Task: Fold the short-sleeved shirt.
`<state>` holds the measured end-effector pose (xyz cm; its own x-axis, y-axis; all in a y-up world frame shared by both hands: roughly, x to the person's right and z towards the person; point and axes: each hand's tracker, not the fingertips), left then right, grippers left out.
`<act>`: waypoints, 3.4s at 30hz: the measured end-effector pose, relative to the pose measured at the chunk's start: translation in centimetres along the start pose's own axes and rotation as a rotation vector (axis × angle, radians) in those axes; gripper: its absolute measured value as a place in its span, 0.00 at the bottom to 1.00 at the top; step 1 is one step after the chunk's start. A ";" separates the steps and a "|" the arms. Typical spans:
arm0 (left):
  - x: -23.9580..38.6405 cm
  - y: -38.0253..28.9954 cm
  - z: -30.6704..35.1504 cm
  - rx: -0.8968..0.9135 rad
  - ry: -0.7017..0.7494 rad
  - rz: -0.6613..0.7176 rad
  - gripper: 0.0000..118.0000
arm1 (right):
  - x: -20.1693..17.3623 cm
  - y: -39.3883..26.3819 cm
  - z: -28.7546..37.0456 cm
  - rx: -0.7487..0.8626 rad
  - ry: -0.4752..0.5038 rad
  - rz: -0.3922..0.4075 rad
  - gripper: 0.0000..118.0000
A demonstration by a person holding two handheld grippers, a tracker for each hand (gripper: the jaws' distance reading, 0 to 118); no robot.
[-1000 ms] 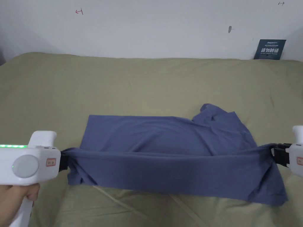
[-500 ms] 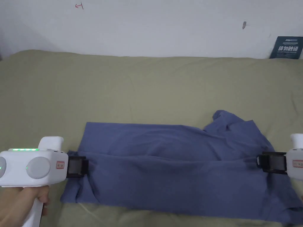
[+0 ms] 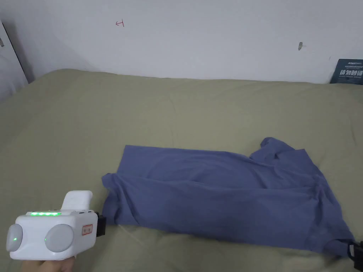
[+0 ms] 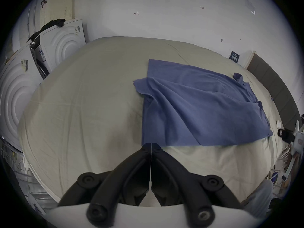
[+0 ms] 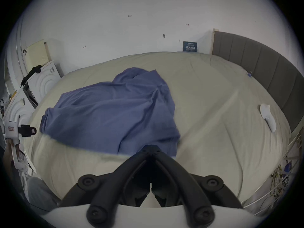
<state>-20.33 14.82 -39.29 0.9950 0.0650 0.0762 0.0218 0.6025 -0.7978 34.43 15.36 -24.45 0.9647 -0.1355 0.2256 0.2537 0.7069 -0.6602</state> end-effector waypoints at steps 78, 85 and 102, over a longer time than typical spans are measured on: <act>1.3 -1.8 10.0 0.220 0.006 -0.010 0.58 | -1.3 -0.4 8.5 0.182 -0.016 0.056 0.48; 3.5 3.2 4.0 0.188 0.018 -0.034 0.00 | -3.3 2.8 4.6 0.231 0.004 0.016 0.01; 2.2 9.8 -12.3 -0.124 0.126 -0.035 0.88 | -0.1 4.8 -4.5 0.062 -0.072 0.042 0.02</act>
<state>-16.73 11.10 -54.32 0.9976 -0.0590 0.0363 0.0610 0.4998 -0.8640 35.88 15.61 -30.85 0.9665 -0.0563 0.2505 0.2059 0.7528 -0.6253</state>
